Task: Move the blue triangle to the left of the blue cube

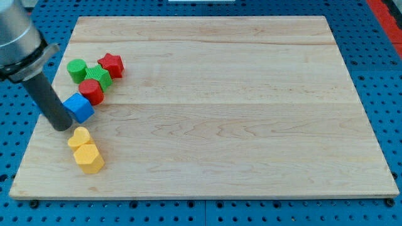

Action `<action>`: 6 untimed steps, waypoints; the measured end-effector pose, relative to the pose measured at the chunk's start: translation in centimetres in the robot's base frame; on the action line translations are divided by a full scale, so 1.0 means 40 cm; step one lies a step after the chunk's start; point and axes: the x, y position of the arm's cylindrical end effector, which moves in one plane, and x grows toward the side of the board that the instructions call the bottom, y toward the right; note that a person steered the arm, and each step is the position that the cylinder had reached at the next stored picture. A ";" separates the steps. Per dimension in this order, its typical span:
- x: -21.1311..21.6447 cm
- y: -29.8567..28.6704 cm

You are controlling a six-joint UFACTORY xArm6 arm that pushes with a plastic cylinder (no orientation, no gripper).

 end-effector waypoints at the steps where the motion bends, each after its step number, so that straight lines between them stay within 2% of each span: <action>1: -0.024 0.006; 3: 0.060 -0.015; 4: 0.071 -0.173; 6: -0.071 -0.162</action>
